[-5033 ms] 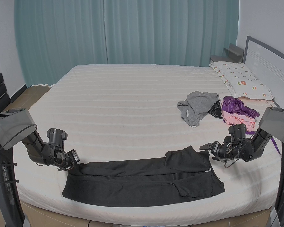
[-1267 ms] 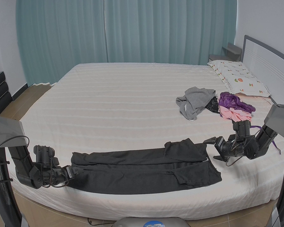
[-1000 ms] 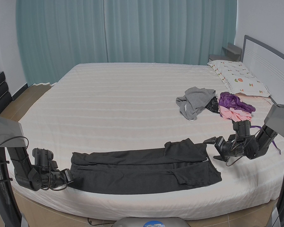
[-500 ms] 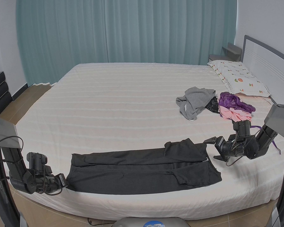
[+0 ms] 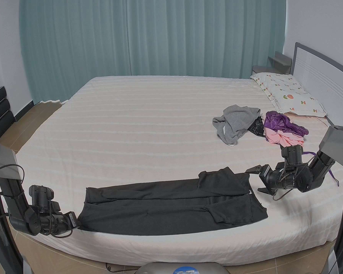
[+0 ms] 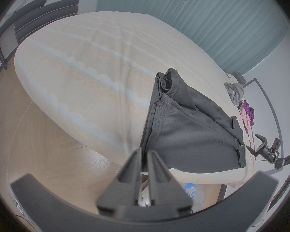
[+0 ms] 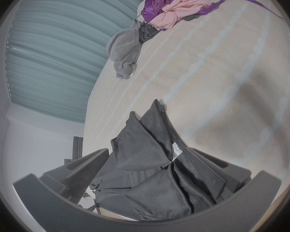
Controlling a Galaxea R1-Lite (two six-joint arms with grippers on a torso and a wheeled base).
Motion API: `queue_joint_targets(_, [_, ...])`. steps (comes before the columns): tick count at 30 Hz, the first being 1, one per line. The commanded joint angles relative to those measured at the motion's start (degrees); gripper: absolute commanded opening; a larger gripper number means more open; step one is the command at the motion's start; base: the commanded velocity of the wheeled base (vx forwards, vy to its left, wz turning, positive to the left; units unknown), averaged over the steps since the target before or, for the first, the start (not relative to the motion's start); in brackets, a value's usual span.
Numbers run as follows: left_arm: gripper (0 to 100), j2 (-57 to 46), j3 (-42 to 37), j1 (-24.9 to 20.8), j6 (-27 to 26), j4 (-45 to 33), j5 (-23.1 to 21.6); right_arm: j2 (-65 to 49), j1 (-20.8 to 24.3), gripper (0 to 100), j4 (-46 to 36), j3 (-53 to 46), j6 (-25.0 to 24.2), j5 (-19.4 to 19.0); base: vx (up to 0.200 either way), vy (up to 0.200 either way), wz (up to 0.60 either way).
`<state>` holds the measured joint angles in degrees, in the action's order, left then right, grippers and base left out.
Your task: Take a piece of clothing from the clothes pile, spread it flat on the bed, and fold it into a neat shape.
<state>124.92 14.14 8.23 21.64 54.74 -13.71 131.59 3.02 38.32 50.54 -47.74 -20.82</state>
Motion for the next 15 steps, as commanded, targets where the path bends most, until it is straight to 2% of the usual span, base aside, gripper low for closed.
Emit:
queue_joint_targets(1, [100,0.0,0.0,0.0,0.0,0.0,0.0,0.1,0.1,100,0.0,0.0,0.0,0.0,0.0,0.0,0.0])
queue_joint_targets(9, [100,-2.0,2.9,-0.1,1.3,0.2,-0.1,0.1,0.1,100,0.0,0.0,-0.1,0.0,0.0,0.0,0.0])
queue_joint_targets(15, [100,-4.1,9.7,-3.0,8.8,-0.6,-0.1,0.1,0.1,100,0.0,0.0,-0.1,0.0,0.0,0.0,0.0])
